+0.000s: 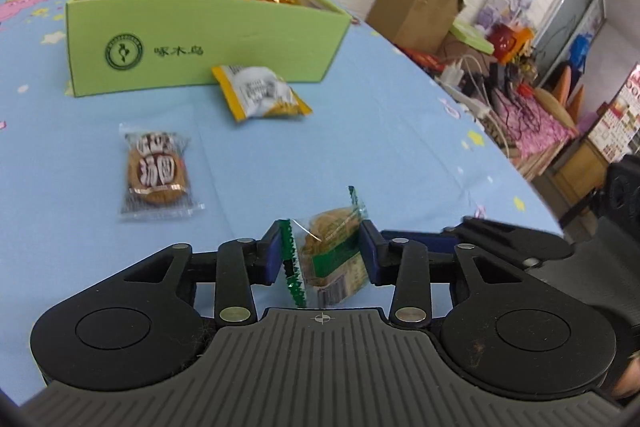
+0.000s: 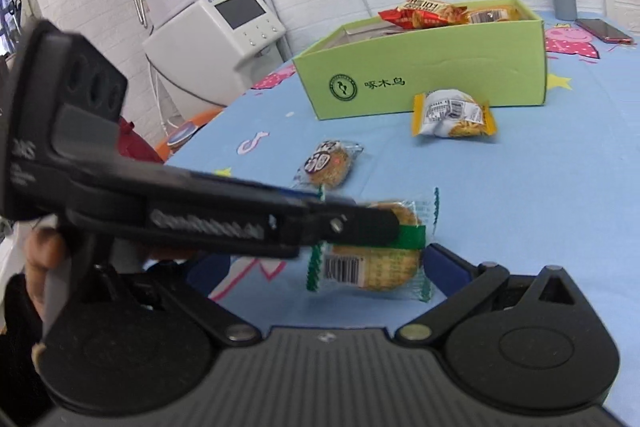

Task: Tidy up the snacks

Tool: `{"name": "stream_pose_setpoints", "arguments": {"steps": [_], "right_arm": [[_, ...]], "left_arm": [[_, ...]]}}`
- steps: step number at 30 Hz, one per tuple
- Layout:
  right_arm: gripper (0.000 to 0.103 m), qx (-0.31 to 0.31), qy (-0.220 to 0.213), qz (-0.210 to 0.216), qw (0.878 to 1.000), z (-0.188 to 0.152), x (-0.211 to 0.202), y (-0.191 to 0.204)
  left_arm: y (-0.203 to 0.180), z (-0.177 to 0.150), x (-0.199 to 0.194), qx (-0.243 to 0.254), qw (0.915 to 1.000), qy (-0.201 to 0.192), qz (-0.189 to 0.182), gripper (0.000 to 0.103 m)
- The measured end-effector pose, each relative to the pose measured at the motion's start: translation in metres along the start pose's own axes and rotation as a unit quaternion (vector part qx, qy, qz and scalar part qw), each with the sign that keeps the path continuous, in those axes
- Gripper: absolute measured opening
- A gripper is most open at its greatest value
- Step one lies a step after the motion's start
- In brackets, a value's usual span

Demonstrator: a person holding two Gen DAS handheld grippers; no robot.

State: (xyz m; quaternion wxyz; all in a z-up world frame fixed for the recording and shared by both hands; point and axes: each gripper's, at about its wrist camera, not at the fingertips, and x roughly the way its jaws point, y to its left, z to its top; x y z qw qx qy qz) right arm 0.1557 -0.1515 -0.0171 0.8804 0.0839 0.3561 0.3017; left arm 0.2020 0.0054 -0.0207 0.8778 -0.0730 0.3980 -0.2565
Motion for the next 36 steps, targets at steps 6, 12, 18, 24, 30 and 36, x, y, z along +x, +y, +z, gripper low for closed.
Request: {"name": "stream_pose_setpoints", "arguments": {"steps": [6,12,18,24,30,36], "right_arm": [[0.102,-0.006,-0.016,-0.035,0.999,-0.018,-0.017,0.001],[0.102,-0.029,-0.031,-0.056,0.998,-0.014,-0.023,0.000],[0.102,-0.082,-0.010,-0.072,0.994,-0.010,-0.012,0.000],[0.098,-0.080,0.007,-0.073,0.994,-0.008,0.014,-0.011],[0.076,-0.085,0.006,-0.060,0.995,-0.007,0.016,0.003],[0.075,-0.087,-0.019,-0.063,0.994,0.025,0.019,0.004]], "left_arm": [[0.004,-0.014,-0.018,0.002,0.9979,-0.025,0.060,0.051],[0.022,-0.022,-0.032,-0.075,0.9970,-0.018,-0.007,0.056],[0.016,-0.021,-0.014,-0.092,0.9955,0.006,-0.020,0.054],[0.018,-0.016,-0.001,-0.100,0.9947,0.008,-0.024,0.045],[0.010,-0.010,0.000,-0.075,0.9972,0.001,0.002,0.004],[0.020,0.028,-0.004,-0.079,0.9967,-0.016,0.004,0.004]]}}
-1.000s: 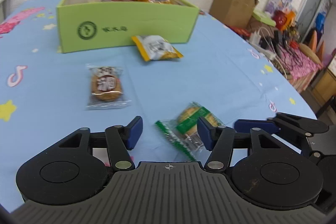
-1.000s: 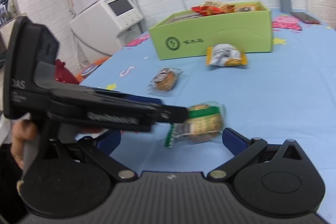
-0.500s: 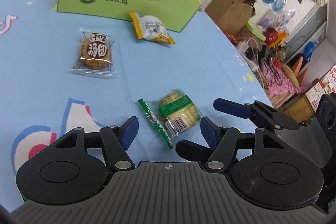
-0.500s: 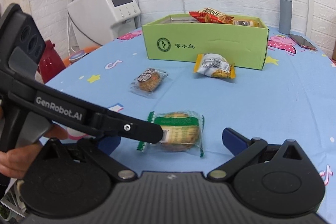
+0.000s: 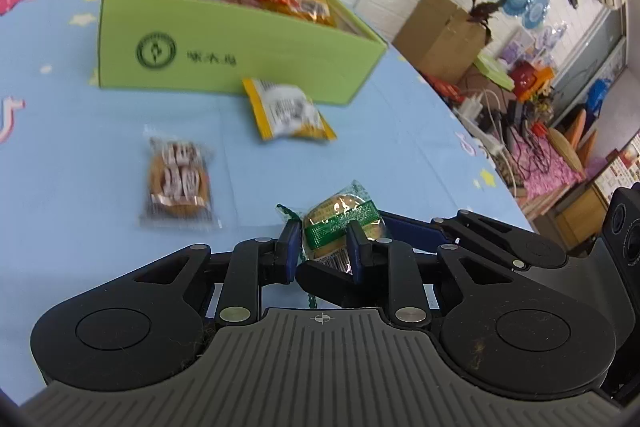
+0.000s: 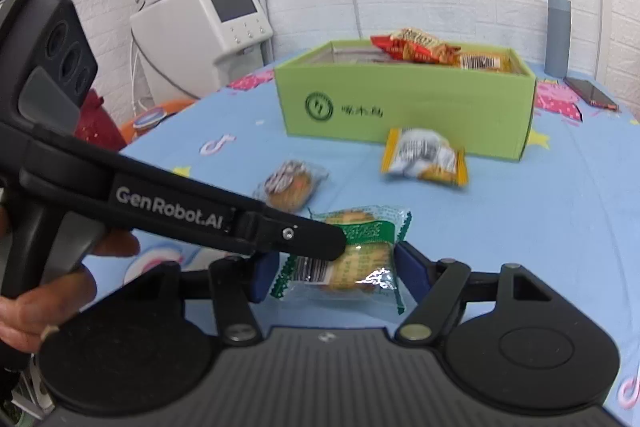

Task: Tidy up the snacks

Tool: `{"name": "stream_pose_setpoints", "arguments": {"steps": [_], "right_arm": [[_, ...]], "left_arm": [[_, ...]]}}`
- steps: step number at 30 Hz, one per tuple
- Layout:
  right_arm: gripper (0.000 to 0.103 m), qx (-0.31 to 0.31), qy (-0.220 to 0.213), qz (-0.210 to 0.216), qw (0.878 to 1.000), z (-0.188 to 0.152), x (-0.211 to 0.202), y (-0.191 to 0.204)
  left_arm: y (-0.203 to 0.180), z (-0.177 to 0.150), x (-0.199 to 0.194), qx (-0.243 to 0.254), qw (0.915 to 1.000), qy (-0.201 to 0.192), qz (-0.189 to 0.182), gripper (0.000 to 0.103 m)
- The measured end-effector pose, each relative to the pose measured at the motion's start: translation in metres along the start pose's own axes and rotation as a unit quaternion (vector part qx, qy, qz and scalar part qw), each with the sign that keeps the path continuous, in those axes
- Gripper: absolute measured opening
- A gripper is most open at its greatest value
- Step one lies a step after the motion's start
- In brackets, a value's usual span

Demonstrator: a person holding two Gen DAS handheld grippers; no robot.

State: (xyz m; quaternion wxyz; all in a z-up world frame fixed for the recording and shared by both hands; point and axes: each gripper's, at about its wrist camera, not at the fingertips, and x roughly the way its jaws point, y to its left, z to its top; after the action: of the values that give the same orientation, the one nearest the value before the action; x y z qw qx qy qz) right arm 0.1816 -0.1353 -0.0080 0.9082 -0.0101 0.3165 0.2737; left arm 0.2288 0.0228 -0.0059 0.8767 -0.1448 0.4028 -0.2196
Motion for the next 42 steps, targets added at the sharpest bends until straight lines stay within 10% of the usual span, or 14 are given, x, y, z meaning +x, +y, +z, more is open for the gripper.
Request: {"name": "stream_pose_setpoints", "arguments": {"steps": [10,17,22,32,42], "right_arm": [[0.077,-0.049,-0.065,0.023,0.996,0.134,0.065,-0.015],[0.079,-0.045,-0.013,0.037,0.998,0.177,0.174,-0.045],[0.094,-0.067,-0.007,0.025,0.997,0.173,0.188,-0.043],[0.093,-0.030,-0.068,0.032,0.997,0.143,0.079,-0.039],[0.093,0.017,0.010,0.007,1.000,0.031,0.037,-0.032]], "left_arm": [[0.034,0.133,-0.013,0.017,0.9950,-0.087,0.045,0.004],[0.089,0.185,0.042,0.003,0.9946,-0.057,0.087,0.005],[0.108,0.183,0.051,-0.018,0.9956,-0.067,0.063,0.050],[0.070,0.150,-0.017,0.014,0.9907,-0.125,0.051,0.069],[0.073,0.042,-0.018,-0.015,0.9956,-0.045,0.081,0.073]]}}
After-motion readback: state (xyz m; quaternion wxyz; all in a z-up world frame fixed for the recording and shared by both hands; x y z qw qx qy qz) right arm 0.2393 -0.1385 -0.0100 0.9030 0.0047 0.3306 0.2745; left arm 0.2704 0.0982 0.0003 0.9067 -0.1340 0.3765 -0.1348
